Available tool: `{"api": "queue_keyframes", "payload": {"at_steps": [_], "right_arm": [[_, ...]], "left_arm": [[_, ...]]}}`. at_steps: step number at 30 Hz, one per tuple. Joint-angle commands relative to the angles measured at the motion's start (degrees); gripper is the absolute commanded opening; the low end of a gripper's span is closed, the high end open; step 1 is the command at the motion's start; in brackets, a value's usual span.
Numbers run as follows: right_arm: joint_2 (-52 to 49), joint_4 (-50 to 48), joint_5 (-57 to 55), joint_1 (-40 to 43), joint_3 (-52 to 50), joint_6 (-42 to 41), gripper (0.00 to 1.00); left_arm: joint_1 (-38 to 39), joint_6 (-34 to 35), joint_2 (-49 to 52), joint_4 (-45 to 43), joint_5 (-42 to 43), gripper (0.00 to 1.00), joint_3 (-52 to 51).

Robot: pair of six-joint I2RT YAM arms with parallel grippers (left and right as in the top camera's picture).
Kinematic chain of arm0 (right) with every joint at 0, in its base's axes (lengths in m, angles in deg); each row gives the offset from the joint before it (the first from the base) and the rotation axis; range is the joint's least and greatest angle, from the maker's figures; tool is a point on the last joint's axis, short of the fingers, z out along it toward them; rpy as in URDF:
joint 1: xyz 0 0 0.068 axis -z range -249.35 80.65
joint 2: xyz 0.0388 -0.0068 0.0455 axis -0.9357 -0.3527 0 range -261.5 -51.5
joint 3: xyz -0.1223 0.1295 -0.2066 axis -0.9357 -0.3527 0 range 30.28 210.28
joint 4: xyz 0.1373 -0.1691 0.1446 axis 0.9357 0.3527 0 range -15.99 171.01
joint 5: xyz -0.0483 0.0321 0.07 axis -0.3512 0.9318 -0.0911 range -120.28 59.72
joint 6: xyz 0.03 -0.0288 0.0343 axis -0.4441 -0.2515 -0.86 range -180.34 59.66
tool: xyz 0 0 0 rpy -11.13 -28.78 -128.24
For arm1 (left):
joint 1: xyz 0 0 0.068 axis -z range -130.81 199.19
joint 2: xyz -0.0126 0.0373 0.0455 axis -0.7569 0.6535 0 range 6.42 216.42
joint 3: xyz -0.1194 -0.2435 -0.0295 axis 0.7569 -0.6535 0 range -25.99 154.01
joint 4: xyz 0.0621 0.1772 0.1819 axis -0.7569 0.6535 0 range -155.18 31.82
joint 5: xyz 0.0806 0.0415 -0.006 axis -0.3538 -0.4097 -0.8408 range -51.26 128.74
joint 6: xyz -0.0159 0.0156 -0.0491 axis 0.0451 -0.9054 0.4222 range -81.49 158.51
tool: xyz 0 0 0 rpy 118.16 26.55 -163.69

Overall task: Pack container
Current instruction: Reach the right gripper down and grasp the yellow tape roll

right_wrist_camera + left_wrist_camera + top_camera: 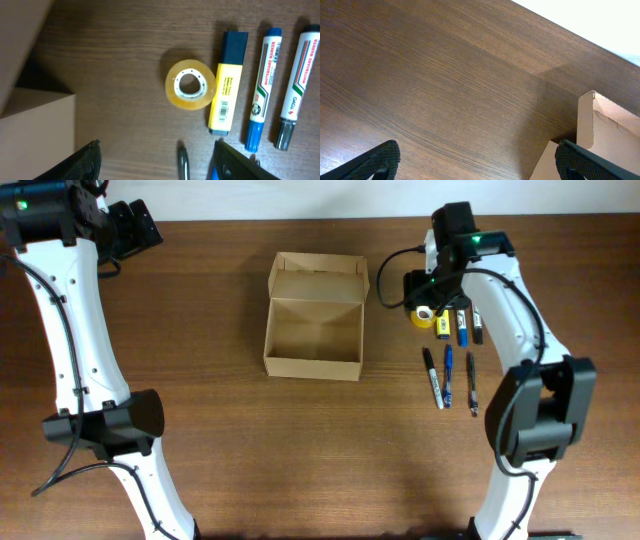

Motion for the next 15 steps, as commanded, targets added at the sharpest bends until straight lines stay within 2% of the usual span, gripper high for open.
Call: {"api": "queue_keyframes", "payload": {"at_steps": [1, 15], "right_arm": [[-1.66, -0.76, -2.67, -0.20, 0.90, 1.14, 0.72], [-7.82, -6.62, 1.84, -0.24, 0.90, 3.21, 0.73]], "left_arm": [[-0.31, -0.68, -0.04, 0.17, 0.61, 1.00, 1.09], [-0.31, -0.68, -0.04, 0.17, 0.61, 1.00, 1.09]]}}
